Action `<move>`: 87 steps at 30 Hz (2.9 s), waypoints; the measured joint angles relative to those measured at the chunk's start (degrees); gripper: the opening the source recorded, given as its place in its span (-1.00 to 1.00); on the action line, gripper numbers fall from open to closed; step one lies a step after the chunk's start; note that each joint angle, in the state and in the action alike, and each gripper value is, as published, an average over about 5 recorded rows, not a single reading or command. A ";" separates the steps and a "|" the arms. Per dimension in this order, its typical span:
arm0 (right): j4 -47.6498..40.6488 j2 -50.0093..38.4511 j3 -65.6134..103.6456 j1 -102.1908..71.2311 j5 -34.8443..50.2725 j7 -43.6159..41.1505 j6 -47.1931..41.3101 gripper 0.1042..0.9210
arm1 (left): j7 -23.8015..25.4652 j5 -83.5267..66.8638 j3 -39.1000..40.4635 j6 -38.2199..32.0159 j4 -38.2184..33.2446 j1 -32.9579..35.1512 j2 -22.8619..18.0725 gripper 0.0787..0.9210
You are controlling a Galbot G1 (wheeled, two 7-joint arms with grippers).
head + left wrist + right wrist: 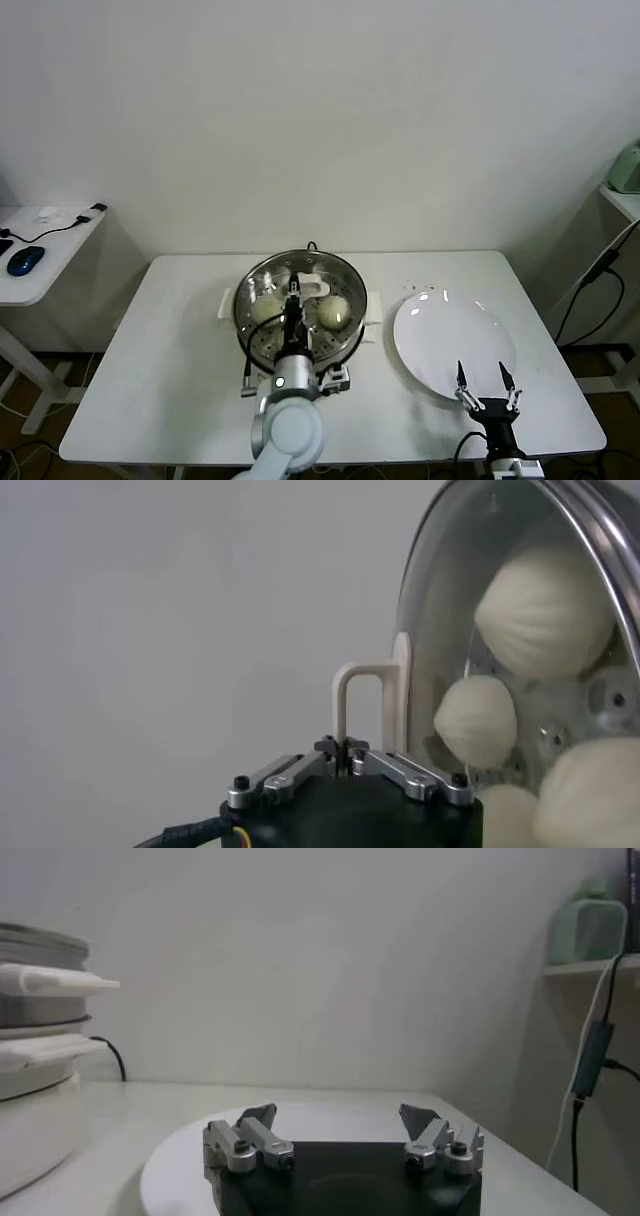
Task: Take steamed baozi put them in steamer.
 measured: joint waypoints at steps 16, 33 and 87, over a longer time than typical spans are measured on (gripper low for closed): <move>0.01 0.16 -0.19 -0.38 -0.18 -0.18 1.07 0.76 | -0.85 -1.40 0.33 -0.71 -0.29 0.29 0.32 -0.65; 0.43 0.58 -0.61 -0.35 -0.69 -1.39 -0.35 0.76 | -0.62 -7.31 -0.48 -1.23 -8.00 3.54 3.50 0.50; 3.55 0.67 -0.61 -1.86 1.52 -0.97 -0.67 0.76 | -18.99 -100.14 -34.04 -55.92 7.65 24.65 10.46 0.77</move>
